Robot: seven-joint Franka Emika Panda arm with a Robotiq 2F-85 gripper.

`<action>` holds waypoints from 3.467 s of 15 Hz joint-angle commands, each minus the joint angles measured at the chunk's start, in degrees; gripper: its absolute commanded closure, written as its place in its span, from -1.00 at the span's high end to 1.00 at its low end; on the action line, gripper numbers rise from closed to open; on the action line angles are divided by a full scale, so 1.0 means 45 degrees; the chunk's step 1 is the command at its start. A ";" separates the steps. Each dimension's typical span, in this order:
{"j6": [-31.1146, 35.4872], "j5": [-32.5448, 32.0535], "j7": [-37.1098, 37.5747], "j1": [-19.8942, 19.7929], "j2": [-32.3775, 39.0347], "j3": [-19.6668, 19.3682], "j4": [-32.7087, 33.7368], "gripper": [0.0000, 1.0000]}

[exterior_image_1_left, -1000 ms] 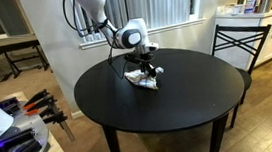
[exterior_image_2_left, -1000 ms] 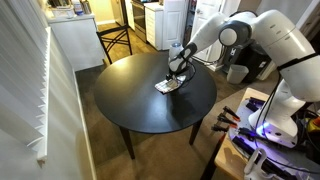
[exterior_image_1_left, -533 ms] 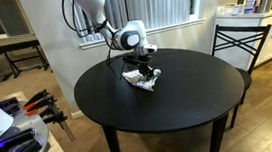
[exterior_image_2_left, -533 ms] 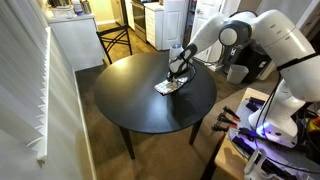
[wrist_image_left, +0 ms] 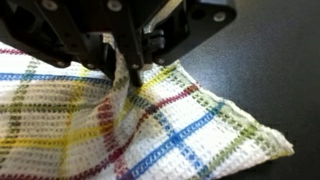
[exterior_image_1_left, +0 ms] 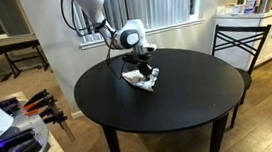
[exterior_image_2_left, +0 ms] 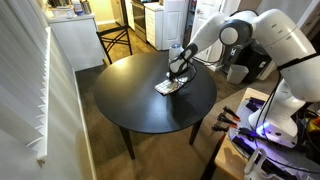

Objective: Clean a section of the table with the towel

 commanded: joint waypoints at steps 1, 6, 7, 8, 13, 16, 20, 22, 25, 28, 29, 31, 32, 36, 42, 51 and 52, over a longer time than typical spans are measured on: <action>-0.0201 -0.0198 -0.0493 0.0011 -0.0260 0.0179 -0.0478 -0.98; -0.0738 -0.0505 -0.0906 0.0695 0.0335 0.0771 0.0171 -0.93; -0.0874 -0.0609 -0.1049 0.0892 0.0404 0.0995 0.0256 -0.92; -0.0943 -0.0714 -0.1004 0.1257 0.0470 0.1177 0.0276 -0.92; -0.1395 -0.1376 -0.1020 0.2943 0.0417 0.1757 0.0207 -0.92; -0.1609 -0.1723 -0.1085 0.3594 0.0490 0.1788 0.0309 -0.93; -0.2001 -0.2113 -0.0977 0.3566 0.0775 0.1297 0.0785 -0.93; -0.1992 -0.2027 -0.0921 0.3100 0.0734 0.0967 0.0912 -0.93; -0.2095 -0.1719 -0.0743 0.2193 0.0422 0.0467 0.1010 -0.93; -0.1906 -0.1211 -0.0696 0.0735 0.0331 0.0153 0.0887 -0.93; -0.1717 -0.0963 -0.0705 0.0176 0.0235 0.0105 0.0686 -0.93; -0.1586 -0.0512 -0.0824 -0.0952 0.0184 -0.0005 0.0566 -0.93; -0.1516 -0.0310 -0.0885 -0.1485 0.0139 -0.0090 0.0495 -0.93; -0.1558 0.0135 -0.0935 -0.2915 0.0324 -0.0261 0.0791 -0.93; -0.2019 0.0165 -0.0787 -0.2356 0.0846 0.0513 0.1619 -0.93; -0.2436 -0.0287 -0.1110 0.0715 0.1416 0.1845 0.2305 -0.93; -0.2496 -0.0355 -0.1134 0.1028 0.1449 0.1892 0.2312 -0.93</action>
